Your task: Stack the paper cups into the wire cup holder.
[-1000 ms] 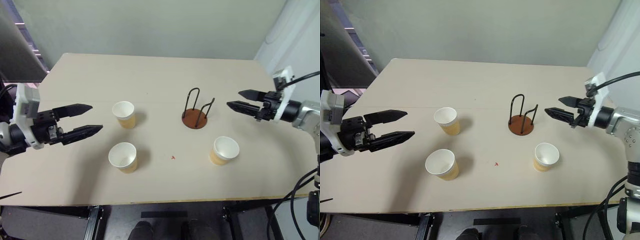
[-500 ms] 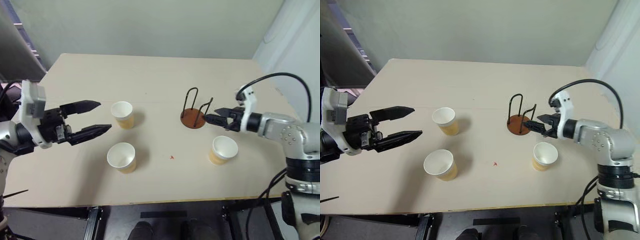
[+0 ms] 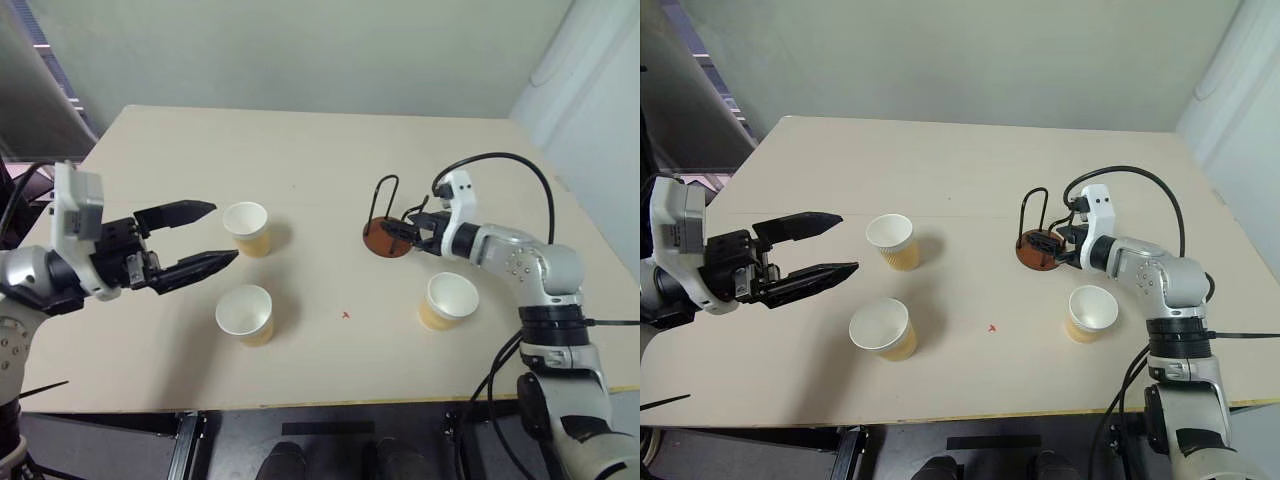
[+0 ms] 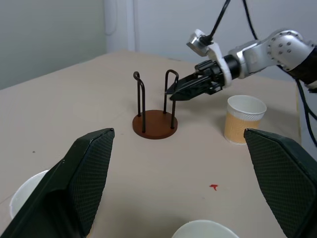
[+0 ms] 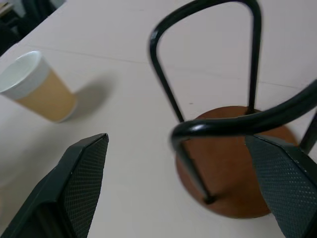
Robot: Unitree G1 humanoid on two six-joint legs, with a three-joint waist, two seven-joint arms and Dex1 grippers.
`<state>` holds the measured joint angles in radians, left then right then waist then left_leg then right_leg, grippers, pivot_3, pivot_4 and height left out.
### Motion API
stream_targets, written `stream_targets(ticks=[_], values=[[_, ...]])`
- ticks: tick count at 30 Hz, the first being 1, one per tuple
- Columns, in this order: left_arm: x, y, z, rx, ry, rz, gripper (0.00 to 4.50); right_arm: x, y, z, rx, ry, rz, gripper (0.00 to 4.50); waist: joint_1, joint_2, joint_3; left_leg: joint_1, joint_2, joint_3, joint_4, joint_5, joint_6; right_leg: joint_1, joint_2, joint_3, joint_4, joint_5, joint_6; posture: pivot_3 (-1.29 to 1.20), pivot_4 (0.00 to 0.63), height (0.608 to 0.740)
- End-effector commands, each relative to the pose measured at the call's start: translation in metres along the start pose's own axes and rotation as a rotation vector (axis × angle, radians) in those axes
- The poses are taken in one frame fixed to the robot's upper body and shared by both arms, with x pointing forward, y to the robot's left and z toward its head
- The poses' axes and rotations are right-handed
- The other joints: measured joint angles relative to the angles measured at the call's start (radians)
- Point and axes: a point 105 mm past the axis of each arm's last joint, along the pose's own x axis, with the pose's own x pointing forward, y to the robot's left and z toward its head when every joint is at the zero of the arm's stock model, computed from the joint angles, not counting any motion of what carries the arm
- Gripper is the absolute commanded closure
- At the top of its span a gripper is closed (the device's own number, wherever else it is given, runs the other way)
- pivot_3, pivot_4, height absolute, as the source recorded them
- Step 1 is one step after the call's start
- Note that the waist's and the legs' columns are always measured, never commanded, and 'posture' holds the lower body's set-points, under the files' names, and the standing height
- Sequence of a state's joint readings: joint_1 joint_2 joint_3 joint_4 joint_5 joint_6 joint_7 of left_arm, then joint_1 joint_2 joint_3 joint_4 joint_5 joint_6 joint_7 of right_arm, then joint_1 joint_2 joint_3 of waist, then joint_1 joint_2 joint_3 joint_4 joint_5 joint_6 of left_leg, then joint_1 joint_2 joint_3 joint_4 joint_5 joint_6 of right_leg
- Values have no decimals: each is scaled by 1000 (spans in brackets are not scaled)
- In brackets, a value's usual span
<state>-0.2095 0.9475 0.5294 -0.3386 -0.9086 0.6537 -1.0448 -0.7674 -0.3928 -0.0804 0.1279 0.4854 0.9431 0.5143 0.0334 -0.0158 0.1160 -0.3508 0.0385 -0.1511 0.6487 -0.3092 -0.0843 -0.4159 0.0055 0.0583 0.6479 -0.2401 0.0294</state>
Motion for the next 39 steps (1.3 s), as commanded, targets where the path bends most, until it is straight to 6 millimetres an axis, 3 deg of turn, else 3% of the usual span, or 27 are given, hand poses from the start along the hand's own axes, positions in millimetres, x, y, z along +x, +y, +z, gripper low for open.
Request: stream_targets(ticks=[1,11,12,17,26,32,39], values=[[2,-6,6,28,-7,-12,0,2,2,25,-52,-86,-11,591,0,0,0,0,0,0,0,0,0,0,0,0,0,0,0,0,150,740],[2,-5,5,28,-2,-8,0,3,13,17,-92,-57,54,4248,2,0,0,0,0,0,0,0,-1,0,0,0,0,0,0,0,150,740],[2,-5,5,28,-1,-10,0,2,16,15,-99,-45,80,4450,2,0,0,0,0,0,0,-1,-1,0,0,0,0,0,0,0,150,740],[7,-15,8,30,17,-90,0,-18,52,-8,-207,49,305,4450,7,-1,0,-1,0,0,0,-1,-1,0,0,0,-1,0,0,0,150,740],[11,-31,3,36,115,-247,0,-45,106,-32,-207,94,603,4450,3,-1,-1,1,3,2,1,-1,-3,1,5,2,-1,0,0,0,150,740],[17,-41,-15,23,201,-326,0,-47,125,-49,-221,108,689,4450,1,-1,-1,1,7,3,2,-2,-4,2,7,2,-1,0,0,0,150,740],[16,-45,-28,25,299,-382,0,-56,137,-52,-257,101,832,4450,-1,-1,-1,1,8,3,2,-2,-3,2,8,2,-1,0,-1,0,150,740]])
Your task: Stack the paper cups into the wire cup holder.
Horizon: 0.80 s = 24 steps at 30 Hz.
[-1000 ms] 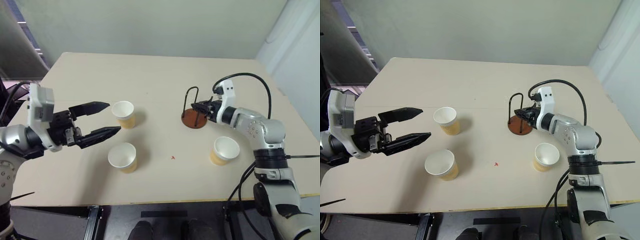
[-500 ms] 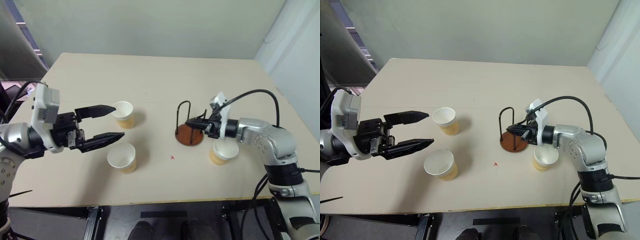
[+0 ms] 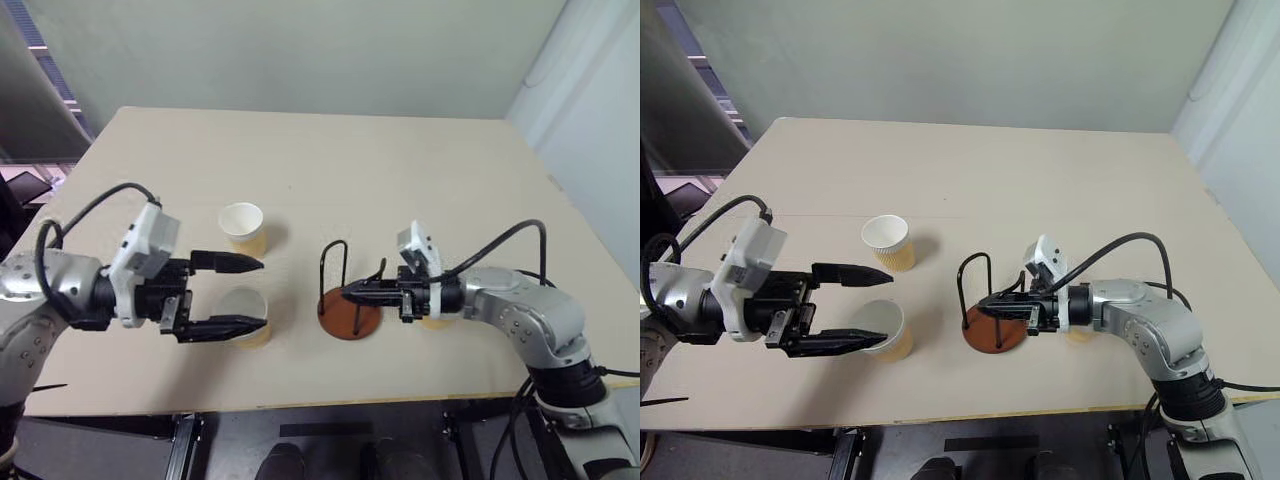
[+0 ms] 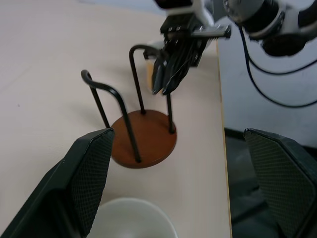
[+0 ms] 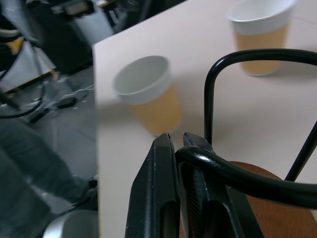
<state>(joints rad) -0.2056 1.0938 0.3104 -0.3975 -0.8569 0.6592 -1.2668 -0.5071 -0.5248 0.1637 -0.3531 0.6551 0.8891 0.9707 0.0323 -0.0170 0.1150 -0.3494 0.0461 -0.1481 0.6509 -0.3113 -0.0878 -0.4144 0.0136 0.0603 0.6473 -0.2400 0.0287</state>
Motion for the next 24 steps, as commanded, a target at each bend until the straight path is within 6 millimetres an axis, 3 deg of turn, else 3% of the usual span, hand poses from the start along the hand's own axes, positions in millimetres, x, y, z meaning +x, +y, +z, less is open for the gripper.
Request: stream_targets(ticks=[1,5,12,24], values=[[-1,-2,1,43,47,-16,0,1,13,3,-40,-7,101,4450,-1,0,0,0,0,0,0,0,0,0,0,0,0,0,0,0,150,740],[-1,-2,3,46,46,-21,0,1,15,-3,-110,27,168,4450,-1,0,0,0,0,0,0,0,0,0,0,0,0,0,0,0,150,740],[2,-2,5,49,43,-28,0,3,-4,-18,-309,117,189,4450,-2,0,0,1,1,0,0,-1,1,0,0,0,1,1,-1,0,150,740],[4,-5,7,50,38,-34,0,-3,-17,-11,-425,174,252,4450,-2,0,0,1,1,0,1,-1,0,0,0,0,3,0,-3,0,150,740]])
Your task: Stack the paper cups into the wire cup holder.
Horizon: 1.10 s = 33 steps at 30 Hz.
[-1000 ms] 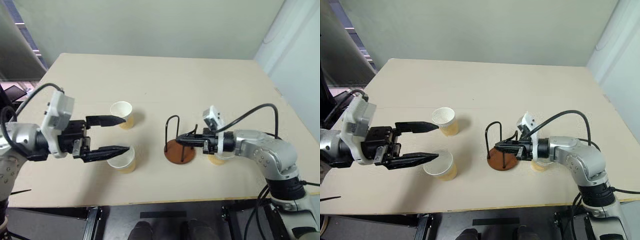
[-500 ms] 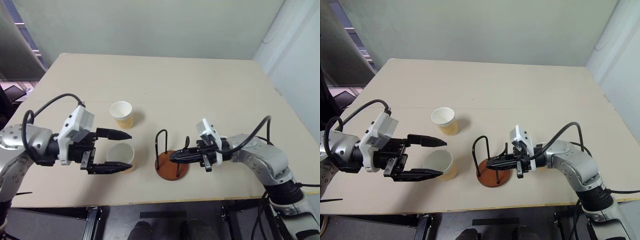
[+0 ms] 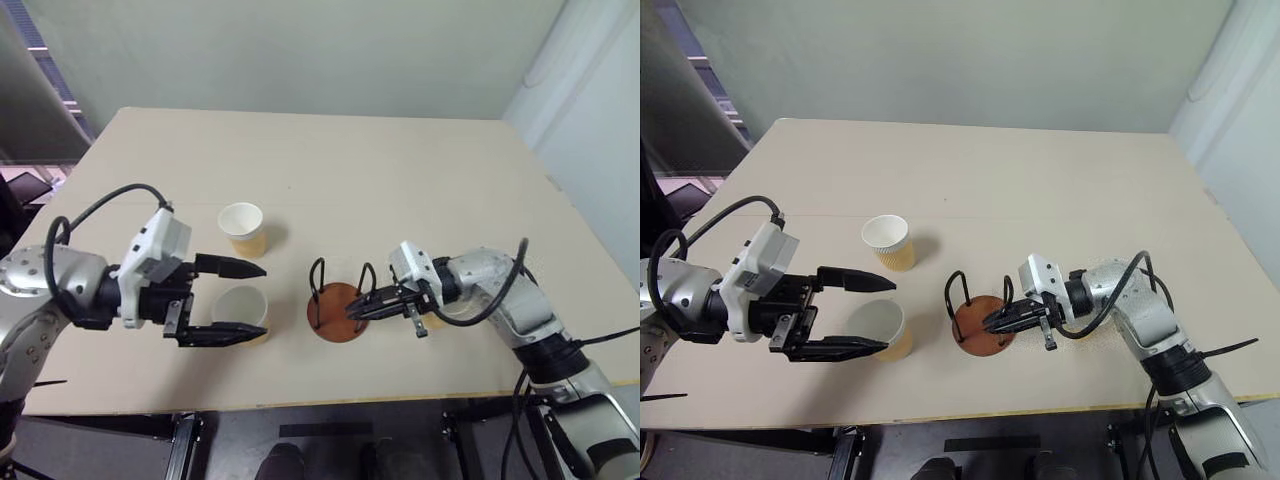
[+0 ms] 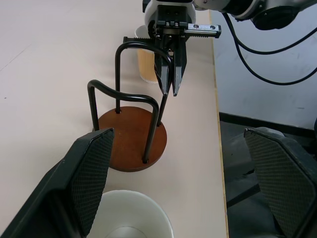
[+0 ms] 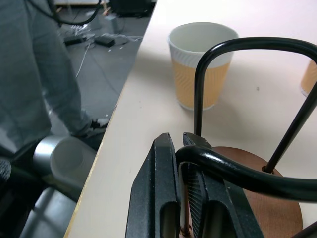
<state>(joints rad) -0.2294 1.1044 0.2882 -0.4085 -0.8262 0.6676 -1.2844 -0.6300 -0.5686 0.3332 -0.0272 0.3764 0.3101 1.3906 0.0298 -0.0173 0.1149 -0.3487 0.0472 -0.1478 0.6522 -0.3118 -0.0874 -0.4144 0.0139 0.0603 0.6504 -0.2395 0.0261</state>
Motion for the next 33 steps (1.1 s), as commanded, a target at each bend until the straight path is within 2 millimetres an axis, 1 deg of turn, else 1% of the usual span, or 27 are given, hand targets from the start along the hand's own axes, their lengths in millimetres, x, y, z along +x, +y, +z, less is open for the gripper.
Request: stream_targets(ticks=[1,3,5,6,11,13,16,19,21,23,25,27,28,30,31,33], values=[[1,-4,7,32,-1,-15,0,-2,-4,2,-32,47,5,4450,0,0,0,0,0,0,0,0,0,0,0,0,0,0,0,0,150,740],[1,-3,7,32,-1,-14,0,-2,-4,2,-23,62,12,4450,0,0,0,0,0,0,0,0,0,0,0,0,0,0,0,0,150,740],[1,-3,8,33,-2,-16,0,-3,-4,2,-16,71,20,3887,1,0,0,0,0,0,0,0,0,0,0,0,0,0,0,0,150,740],[1,-3,8,33,-2,-16,0,-4,-4,2,-14,77,24,3684,1,0,0,0,0,0,0,0,0,0,0,0,0,0,0,0,150,740],[2,-2,7,34,-2,-20,0,-14,-9,3,-54,129,9,1953,1,0,0,0,0,0,0,0,0,0,0,0,0,0,0,0,150,740],[1,-1,7,35,-2,-20,0,-20,-12,8,-79,143,-9,1165,1,0,0,0,0,0,0,0,0,0,0,0,0,0,0,0,150,740],[1,0,7,36,-1,-22,0,-34,-19,23,-143,185,-43,107,1,0,0,-1,0,0,0,0,0,0,0,0,0,0,0,0,150,740],[1,1,7,39,0,-28,0,-50,-16,42,-213,235,-43,107,3,1,0,-1,0,0,0,0,0,0,0,0,-1,0,0,0,150,740],[2,1,7,42,-1,-33,0,-61,-12,49,-234,274,-49,107,4,1,0,-2,0,0,0,0,0,-1,0,0,-2,0,0,0,150,740],[2,1,7,44,-4,-39,0,-81,-5,47,-230,364,-69,107,6,0,0,-2,0,0,0,0,0,0,0,0,-3,0,0,0,150,740],[3,0,5,40,-5,-42,0,-106,3,42,-190,454,-129,107,14,0,0,-3,0,0,-1,0,-1,0,0,0,-3,0,0,0,150,740],[3,0,4,36,-6,-44,0,-120,10,39,-153,503,-163,107,19,0,0,-3,0,0,-1,0,-1,1,0,0,-3,0,0,0,150,740],[3,0,4,34,-7,-44,0,-124,14,37,-141,517,-168,107,20,0,0,-3,0,1,-1,-1,-1,1,0,1,-3,0,0,0,150,740],[4,0,3,30,-11,-44,0,-128,24,26,-87,553,-181,107,20,0,0,-2,0,2,-1,-1,-1,1,0,1,-4,0,0,0,150,740],[4,1,2,29,-11,-44,0,-128,27,22,-72,564,-185,107,20,0,0,-2,0,2,-1,-1,-1,1,0,1,-4,0,0,0,150,740],[5,1,2,27,-14,-47,0,-127,28,9,-50,599,-202,107,17,0,0,0,0,3,-1,-1,-1,2,1,2,-3,0,0,0,150,740]])
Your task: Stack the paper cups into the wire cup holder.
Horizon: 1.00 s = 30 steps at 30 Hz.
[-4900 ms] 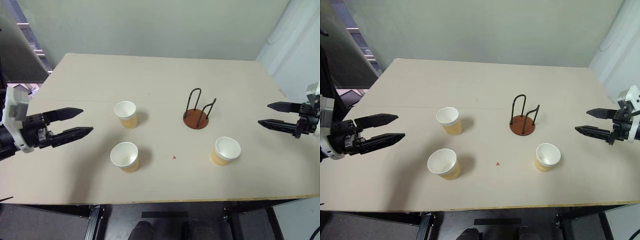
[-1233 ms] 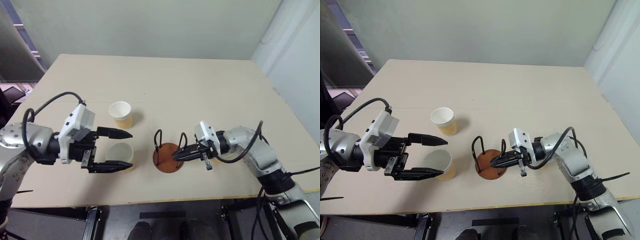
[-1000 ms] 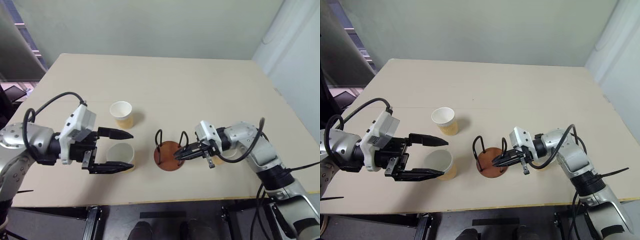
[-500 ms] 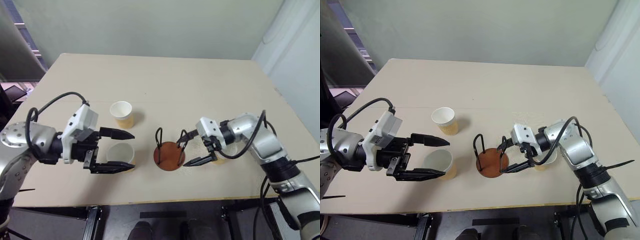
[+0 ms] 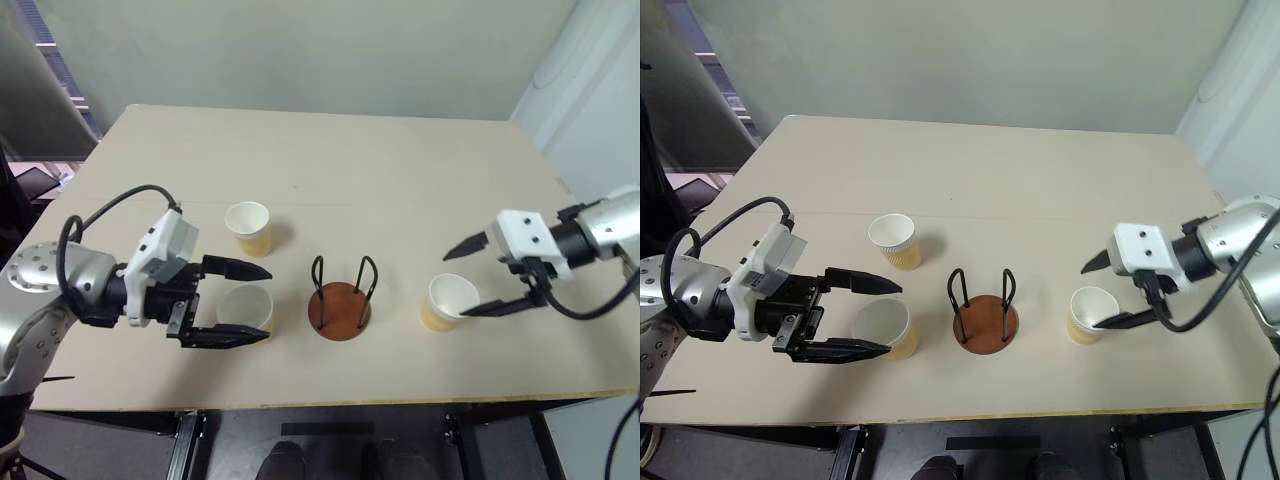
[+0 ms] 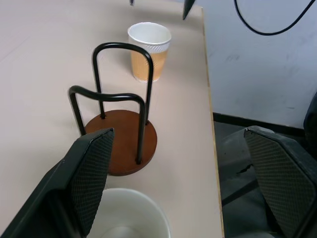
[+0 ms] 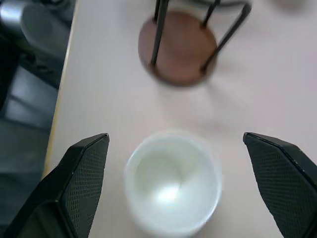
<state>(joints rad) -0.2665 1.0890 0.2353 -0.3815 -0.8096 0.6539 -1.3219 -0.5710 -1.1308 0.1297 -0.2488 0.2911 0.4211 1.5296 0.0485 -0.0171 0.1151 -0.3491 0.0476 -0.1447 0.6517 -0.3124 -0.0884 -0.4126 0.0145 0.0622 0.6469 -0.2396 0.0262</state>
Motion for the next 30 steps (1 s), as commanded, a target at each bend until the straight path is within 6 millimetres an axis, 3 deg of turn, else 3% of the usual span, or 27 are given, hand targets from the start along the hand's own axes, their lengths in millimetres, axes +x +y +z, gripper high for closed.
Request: stream_targets(ticks=[1,5,11,15,20,25,30], values=[[0,1,4,32,-8,2,0,2,1,-3,-14,37,-48,107,-4,0,0,1,0,1,0,0,0,0,0,1,0,0,0,0,150,740],[1,1,4,35,-6,-1,0,20,11,-9,-6,41,7,107,-7,0,0,2,1,2,3,-1,1,0,1,2,3,0,0,0,150,740],[-1,0,5,39,-4,5,0,33,7,-18,-21,79,12,107,-9,0,0,1,1,2,6,-2,3,0,1,2,3,0,1,0,150,740],[-1,0,5,37,-3,19,0,45,1,-23,-33,85,27,944,-10,0,0,1,1,2,6,-2,3,0,1,2,3,1,1,0,150,740],[-3,0,5,37,1,36,0,41,-5,-24,-56,98,22,2731,-10,0,0,0,1,2,7,-2,3,0,1,2,3,1,1,0,150,740],[-8,2,5,36,6,67,0,24,-10,-7,-104,66,20,4476,-10,0,0,0,1,2,7,-2,3,0,1,2,3,1,1,0,150,740],[-10,3,4,38,9,80,0,-5,-12,34,-174,-65,35,4476,-11,1,0,0,1,2,7,-2,3,0,2,2,3,1,1,0,150,740]])
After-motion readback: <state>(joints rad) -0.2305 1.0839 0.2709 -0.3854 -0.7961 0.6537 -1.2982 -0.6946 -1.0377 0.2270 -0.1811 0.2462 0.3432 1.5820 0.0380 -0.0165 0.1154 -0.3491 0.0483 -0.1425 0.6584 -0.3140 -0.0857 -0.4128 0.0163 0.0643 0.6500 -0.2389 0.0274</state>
